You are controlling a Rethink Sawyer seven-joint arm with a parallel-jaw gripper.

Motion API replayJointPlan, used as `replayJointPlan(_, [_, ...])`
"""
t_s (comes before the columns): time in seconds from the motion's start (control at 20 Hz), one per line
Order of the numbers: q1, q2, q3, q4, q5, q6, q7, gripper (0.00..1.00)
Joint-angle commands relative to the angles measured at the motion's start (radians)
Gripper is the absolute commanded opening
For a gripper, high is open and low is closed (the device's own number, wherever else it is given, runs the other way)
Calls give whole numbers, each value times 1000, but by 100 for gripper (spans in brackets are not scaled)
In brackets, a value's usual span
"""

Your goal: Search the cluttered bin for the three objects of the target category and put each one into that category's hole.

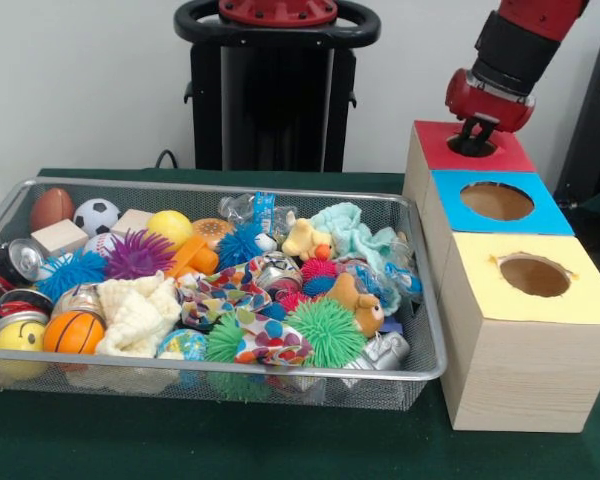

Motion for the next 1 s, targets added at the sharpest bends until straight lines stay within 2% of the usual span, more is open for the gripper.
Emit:
replayJointPlan(0.05, [-286,-137,244,229,-26,-287,21,0])
replayJointPlan(0.1, [-321,-150,263,250,-28,-266,-4,0])
replayJointPlan(0.3, [-369,-272,269,290,-36,-148,-37,0])
replayJointPlan(0.45, [-376,-287,259,291,-58,-141,-21,0])
replayJointPlan(0.65, [-409,-303,281,292,-75,-125,-29,0])
replayJointPlan(1.0, [-402,-364,308,292,-71,-51,-31,0])
